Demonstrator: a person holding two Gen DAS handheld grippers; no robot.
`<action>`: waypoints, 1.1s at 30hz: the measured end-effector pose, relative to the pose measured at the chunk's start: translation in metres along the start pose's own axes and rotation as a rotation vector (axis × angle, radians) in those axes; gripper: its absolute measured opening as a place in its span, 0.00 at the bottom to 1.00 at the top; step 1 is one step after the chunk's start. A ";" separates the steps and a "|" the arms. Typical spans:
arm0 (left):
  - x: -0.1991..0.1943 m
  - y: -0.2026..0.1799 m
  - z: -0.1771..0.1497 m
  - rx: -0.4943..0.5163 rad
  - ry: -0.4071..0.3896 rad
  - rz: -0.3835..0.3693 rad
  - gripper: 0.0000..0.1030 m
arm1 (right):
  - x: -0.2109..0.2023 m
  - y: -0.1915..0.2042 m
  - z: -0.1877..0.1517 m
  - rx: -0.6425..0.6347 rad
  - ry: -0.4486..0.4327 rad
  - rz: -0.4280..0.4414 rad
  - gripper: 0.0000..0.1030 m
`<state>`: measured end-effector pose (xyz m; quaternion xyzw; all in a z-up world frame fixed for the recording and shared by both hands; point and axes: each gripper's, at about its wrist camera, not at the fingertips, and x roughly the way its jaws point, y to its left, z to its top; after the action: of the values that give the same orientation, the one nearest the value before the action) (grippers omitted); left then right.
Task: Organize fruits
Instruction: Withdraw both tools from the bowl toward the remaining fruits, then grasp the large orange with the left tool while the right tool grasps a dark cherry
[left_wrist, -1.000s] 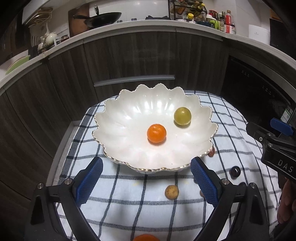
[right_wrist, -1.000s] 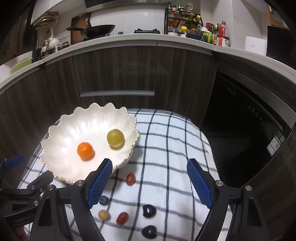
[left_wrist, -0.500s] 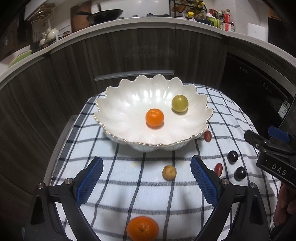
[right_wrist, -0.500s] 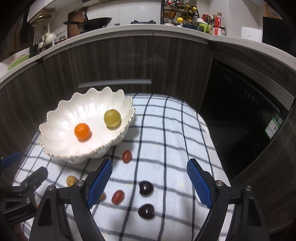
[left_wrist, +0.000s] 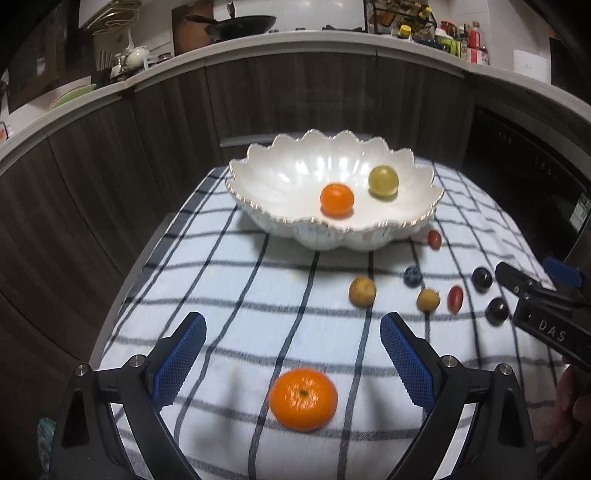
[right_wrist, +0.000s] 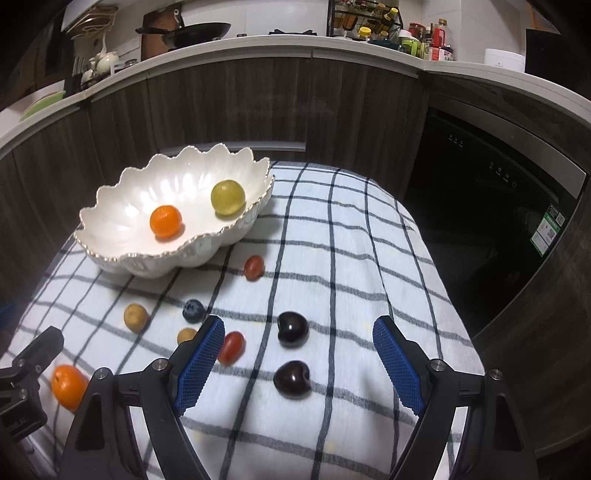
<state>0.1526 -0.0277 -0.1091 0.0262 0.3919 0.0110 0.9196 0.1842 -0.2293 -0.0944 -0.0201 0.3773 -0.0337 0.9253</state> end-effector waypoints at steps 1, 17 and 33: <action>0.002 0.001 -0.004 -0.007 0.012 0.001 0.94 | 0.000 0.000 -0.002 -0.005 -0.001 -0.001 0.81; 0.020 0.004 -0.035 -0.034 0.100 0.002 0.83 | 0.006 0.007 -0.026 -0.026 0.002 -0.009 0.81; 0.036 0.000 -0.047 -0.022 0.159 -0.041 0.68 | 0.029 0.004 -0.038 -0.016 0.072 -0.016 0.49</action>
<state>0.1440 -0.0248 -0.1677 0.0072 0.4639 -0.0013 0.8859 0.1785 -0.2282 -0.1423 -0.0294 0.4103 -0.0388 0.9106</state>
